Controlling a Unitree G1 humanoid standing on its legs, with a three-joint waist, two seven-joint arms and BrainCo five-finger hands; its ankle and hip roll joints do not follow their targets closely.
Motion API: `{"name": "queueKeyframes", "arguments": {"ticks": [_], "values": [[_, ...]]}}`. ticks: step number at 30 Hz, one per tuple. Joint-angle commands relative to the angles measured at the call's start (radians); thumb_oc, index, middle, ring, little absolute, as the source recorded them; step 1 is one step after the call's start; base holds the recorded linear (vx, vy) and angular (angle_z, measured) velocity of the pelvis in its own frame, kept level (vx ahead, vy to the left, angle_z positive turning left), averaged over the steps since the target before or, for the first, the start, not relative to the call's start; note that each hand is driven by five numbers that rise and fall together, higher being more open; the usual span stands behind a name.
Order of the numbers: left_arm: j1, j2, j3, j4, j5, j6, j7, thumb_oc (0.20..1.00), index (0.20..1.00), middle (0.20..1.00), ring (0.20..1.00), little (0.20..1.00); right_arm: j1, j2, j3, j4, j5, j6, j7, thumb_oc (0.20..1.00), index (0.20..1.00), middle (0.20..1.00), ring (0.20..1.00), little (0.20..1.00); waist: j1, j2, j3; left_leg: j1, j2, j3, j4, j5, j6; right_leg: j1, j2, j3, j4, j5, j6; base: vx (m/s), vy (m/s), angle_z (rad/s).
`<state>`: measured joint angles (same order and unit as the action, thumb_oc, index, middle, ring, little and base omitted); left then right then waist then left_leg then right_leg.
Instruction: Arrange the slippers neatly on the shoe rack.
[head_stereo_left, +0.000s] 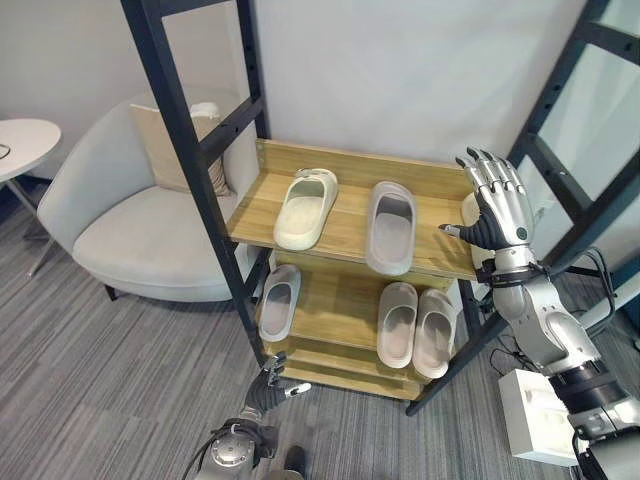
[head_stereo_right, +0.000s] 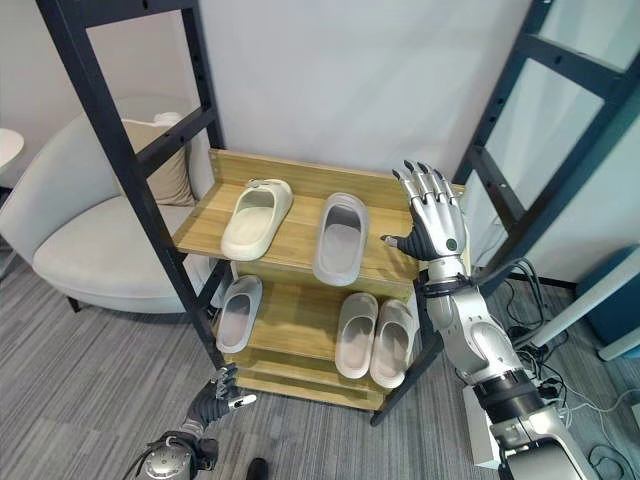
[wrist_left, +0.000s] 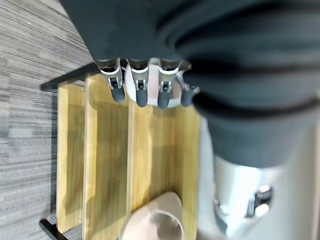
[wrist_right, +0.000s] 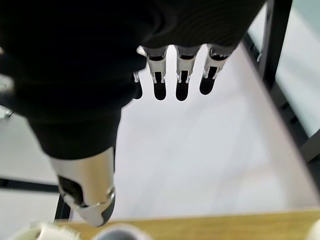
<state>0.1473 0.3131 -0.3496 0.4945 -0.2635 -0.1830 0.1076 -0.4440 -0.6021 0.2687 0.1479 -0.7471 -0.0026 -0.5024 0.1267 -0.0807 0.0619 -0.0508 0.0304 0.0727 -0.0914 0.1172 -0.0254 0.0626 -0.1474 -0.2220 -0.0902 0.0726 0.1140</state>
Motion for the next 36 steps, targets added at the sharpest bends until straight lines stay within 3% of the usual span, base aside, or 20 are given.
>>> {"name": "queueKeyframes", "arguments": {"ticks": [1,8,16,17,18,29,31,33,34,36], "values": [[-0.091,0.005,-0.02,-0.027,-0.018,-0.053,-0.012,1.0,1.0,1.0,1.0,1.0,-0.142,-0.026,-0.01,0.012,0.057,0.024,-0.058,1.0,1.0,1.0,1.0,1.0,0.035,0.017,0.067,0.078,0.004,-0.004,0.004,-0.117,-0.019,0.084,-0.019,-0.014,0.003,-0.072,0.048,0.0,0.009,0.05],[-0.134,0.027,-0.054,-0.092,-0.041,-0.07,0.003,1.0,1.0,1.0,1.0,1.0,-0.311,0.018,0.065,0.227,0.158,0.048,-0.099,1.0,1.0,1.0,1.0,1.0,0.076,0.021,0.131,0.028,0.0,-0.013,0.004,-0.099,-0.02,0.045,-0.022,-0.019,0.003,-0.075,0.045,-0.04,0.008,0.01],[-0.244,0.052,-0.073,-0.162,-0.052,-0.095,0.042,1.0,1.0,1.0,1.0,1.0,-0.471,0.045,0.138,0.389,0.223,0.078,-0.108,1.0,1.0,1.0,1.0,1.0,0.077,0.042,0.195,-0.026,0.001,-0.024,0.02,-0.082,-0.025,0.002,-0.029,-0.025,0.01,-0.065,0.038,-0.09,0.0,0.03],[-0.251,0.051,-0.076,-0.164,-0.052,-0.094,0.044,1.0,1.0,1.0,1.0,1.0,-0.474,0.052,0.137,0.39,0.23,0.078,-0.111,0.555,0.555,0.555,0.555,0.555,0.075,0.044,0.198,-0.029,0.002,-0.025,0.021,-0.08,-0.026,-0.002,-0.03,-0.025,0.011,-0.064,0.037,0.0,0.0,0.0],[-0.253,0.05,-0.075,-0.166,-0.052,-0.094,0.047,1.0,1.0,1.0,1.0,1.0,-0.473,0.056,0.135,0.387,0.232,0.078,-0.115,0.216,0.216,0.216,0.216,0.216,0.074,0.044,0.199,-0.03,0.002,-0.025,0.021,-0.08,-0.026,-0.002,-0.03,-0.024,0.011,-0.065,0.036,0.0,0.0,0.0],[-0.191,0.042,-0.047,-0.171,-0.047,-0.077,0.039,1.0,1.0,1.0,1.0,1.0,-0.323,0.072,0.059,0.292,0.271,0.065,-0.102,0.2,0.2,0.2,0.2,0.2,0.054,0.04,0.175,0.003,0.001,-0.022,0.011,-0.092,-0.025,0.017,-0.022,-0.017,0.004,-0.074,0.032,0.0,-0.002,0.01],[-0.177,0.036,-0.031,-0.17,-0.039,-0.067,0.043,1.0,1.0,1.0,1.0,1.0,-0.245,0.091,0.007,0.178,0.284,0.051,-0.11,0.2,0.2,0.2,0.2,0.2,0.045,0.043,0.169,0.014,0.0,-0.02,0.008,-0.096,-0.025,0.021,-0.02,-0.012,0.004,-0.077,0.031,0.0,0.0,0.0],[-0.156,0.025,0.006,-0.163,-0.02,-0.056,0.051,1.0,1.0,1.0,1.0,1.0,-0.107,0.131,-0.082,-0.051,0.303,-0.023,-0.134,0.2,0.2,0.2,0.2,0.2,0.025,0.047,0.164,0.028,0.002,-0.016,0.004,-0.102,-0.024,0.027,-0.017,-0.003,0.003,-0.082,0.031,0.04,-0.022,0.0],[-0.152,0.026,0.003,-0.164,-0.019,-0.056,0.05,1.0,1.0,1.0,1.0,1.0,-0.093,0.133,-0.088,-0.065,0.301,-0.02,-0.128,0.2,0.2,0.2,0.2,0.2,0.027,0.046,0.162,0.03,0.002,-0.017,0.004,-0.102,-0.024,0.029,-0.017,-0.004,0.003,-0.082,0.031,0.04,-0.025,-0.04],[-0.131,0.029,0.029,-0.17,-0.002,-0.053,0.058,1.0,1.0,1.0,1.0,1.0,0.004,0.158,-0.141,-0.23,0.326,-0.088,-0.128,0.2,0.2,0.2,0.2,0.2,0.014,0.044,0.154,0.038,0.005,-0.012,0.004,-0.106,-0.026,0.032,-0.015,0.002,0.003,-0.085,0.031,0.03,-0.034,-0.14]]}}
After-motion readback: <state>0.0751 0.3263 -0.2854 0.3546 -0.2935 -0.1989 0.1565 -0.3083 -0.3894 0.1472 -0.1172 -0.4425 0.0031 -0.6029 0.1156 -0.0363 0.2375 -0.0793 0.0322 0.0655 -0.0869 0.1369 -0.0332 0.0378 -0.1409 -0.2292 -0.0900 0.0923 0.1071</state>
